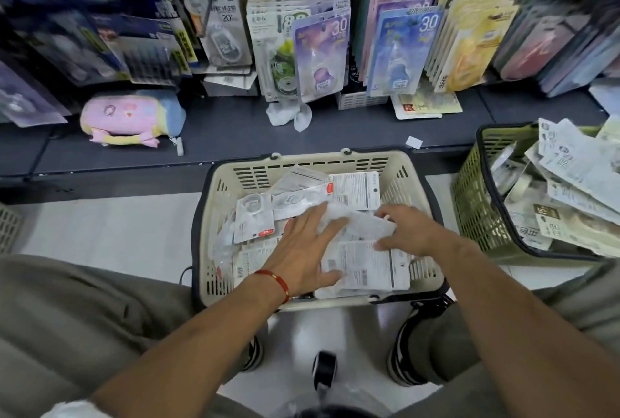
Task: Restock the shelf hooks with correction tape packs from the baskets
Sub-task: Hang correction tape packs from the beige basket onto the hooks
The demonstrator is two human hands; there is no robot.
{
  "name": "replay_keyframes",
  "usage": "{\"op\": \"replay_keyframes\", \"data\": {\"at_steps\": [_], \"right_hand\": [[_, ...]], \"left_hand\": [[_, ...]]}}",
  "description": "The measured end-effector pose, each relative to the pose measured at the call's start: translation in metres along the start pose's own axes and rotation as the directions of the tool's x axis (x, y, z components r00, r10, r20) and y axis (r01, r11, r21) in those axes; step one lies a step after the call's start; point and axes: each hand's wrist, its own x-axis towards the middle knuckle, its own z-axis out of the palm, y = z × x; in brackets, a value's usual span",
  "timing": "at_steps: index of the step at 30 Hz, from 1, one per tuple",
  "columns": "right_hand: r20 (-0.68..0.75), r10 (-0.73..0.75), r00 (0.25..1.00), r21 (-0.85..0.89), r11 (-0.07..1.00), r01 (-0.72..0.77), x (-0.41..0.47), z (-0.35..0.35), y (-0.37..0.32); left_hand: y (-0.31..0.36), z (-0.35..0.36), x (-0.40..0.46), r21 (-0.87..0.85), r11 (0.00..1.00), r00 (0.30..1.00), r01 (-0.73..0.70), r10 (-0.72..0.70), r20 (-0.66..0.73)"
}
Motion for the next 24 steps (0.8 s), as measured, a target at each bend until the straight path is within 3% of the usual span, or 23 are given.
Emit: {"op": "replay_keyframes", "data": {"at_steps": [4, 7, 10, 12, 15, 18, 21, 24], "right_hand": [[-0.056, 0.001, 0.998, 0.293, 0.956, 0.015, -0.003, -0.020, -0.022], [0.076, -0.024, 0.997, 0.592, 0.805, -0.026, -0.007, -0.025, -0.035], [0.133, 0.002, 0.991, 0.775, 0.623, -0.105, -0.006, -0.020, -0.047], [0.094, 0.055, 0.994, 0.813, 0.571, -0.109, -0.006, -0.022, -0.049], [0.082, 0.108, 0.991, 0.780, 0.613, -0.131, -0.009, -0.034, -0.047], [0.133, 0.085, 0.987, 0.811, 0.563, -0.158, -0.009, -0.033, -0.057], [0.155, 0.120, 0.980, 0.895, 0.403, -0.191, -0.004, -0.019, -0.068], [0.231, 0.131, 0.964, 0.959, 0.140, -0.248, -0.002, -0.005, -0.071]], "left_hand": [[0.000, -0.005, 0.003, -0.013, 1.000, 0.997, -0.014, 0.013, -0.079], [-0.003, -0.009, 0.005, 0.042, 0.997, 0.997, -0.060, 0.062, -0.039], [-0.011, -0.011, 0.004, -0.110, 0.993, 0.996, -0.035, 0.026, -0.083], [-0.020, -0.017, 0.002, -0.269, 0.963, 0.987, 0.018, -0.060, -0.148], [-0.032, -0.032, 0.003, -0.520, 0.848, 0.947, 0.103, -0.244, -0.211], [-0.033, -0.040, 0.005, -0.651, 0.745, 0.966, 0.146, -0.248, -0.066], [-0.022, -0.033, 0.000, -0.683, 0.701, 0.975, 0.206, -0.208, 0.081], [-0.013, -0.024, 0.000, -0.753, 0.616, 0.960, 0.232, -0.272, 0.073]]}}
